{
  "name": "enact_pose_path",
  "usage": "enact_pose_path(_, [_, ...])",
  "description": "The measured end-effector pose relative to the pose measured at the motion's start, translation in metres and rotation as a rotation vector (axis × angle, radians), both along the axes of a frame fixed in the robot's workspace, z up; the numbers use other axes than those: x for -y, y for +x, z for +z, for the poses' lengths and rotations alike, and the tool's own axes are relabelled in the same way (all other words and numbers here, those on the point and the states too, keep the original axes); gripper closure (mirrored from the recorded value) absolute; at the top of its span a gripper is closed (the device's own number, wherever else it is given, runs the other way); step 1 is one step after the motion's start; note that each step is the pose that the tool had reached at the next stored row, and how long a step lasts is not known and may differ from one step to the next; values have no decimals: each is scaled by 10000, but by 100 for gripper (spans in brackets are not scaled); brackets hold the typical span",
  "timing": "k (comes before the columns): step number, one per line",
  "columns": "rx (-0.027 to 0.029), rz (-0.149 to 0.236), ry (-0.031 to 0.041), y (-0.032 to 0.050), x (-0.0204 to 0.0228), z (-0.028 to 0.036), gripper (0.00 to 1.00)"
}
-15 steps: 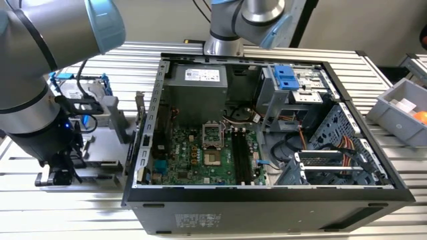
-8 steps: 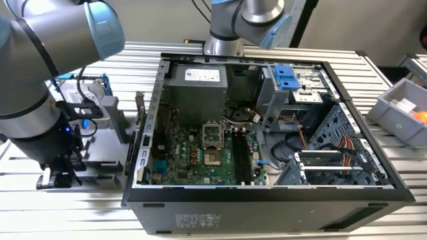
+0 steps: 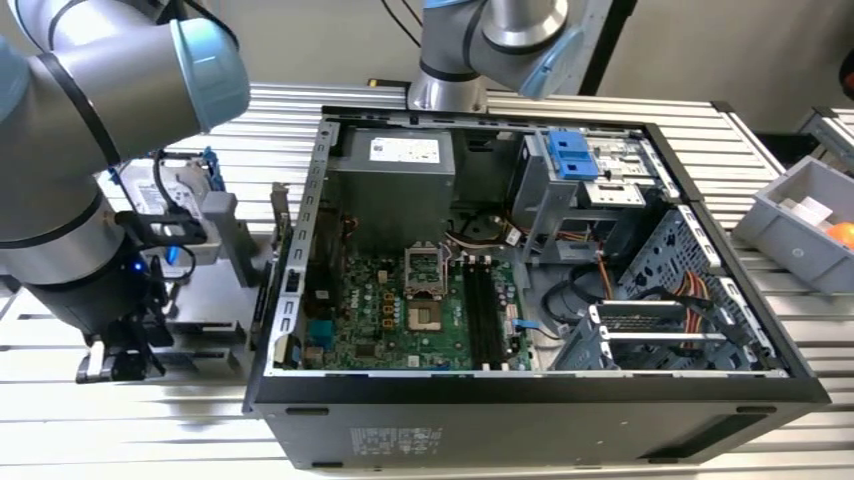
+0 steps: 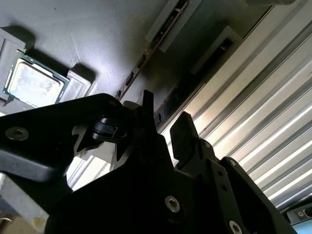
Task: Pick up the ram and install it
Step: 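Pick up the ram and move it above insertion slot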
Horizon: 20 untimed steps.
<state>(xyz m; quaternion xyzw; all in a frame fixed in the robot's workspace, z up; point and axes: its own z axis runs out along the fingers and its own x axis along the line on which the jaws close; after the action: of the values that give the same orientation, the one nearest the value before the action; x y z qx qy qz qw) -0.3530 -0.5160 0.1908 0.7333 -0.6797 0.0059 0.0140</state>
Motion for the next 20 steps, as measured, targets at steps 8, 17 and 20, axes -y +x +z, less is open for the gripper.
enact_pose_path(8, [1,0,1,-1,0,-13,100])
enact_pose_path(17, [1,0,1,-4,0,-13,100])
enact_pose_path(20, [2,0,1,-5,0,-12,100])
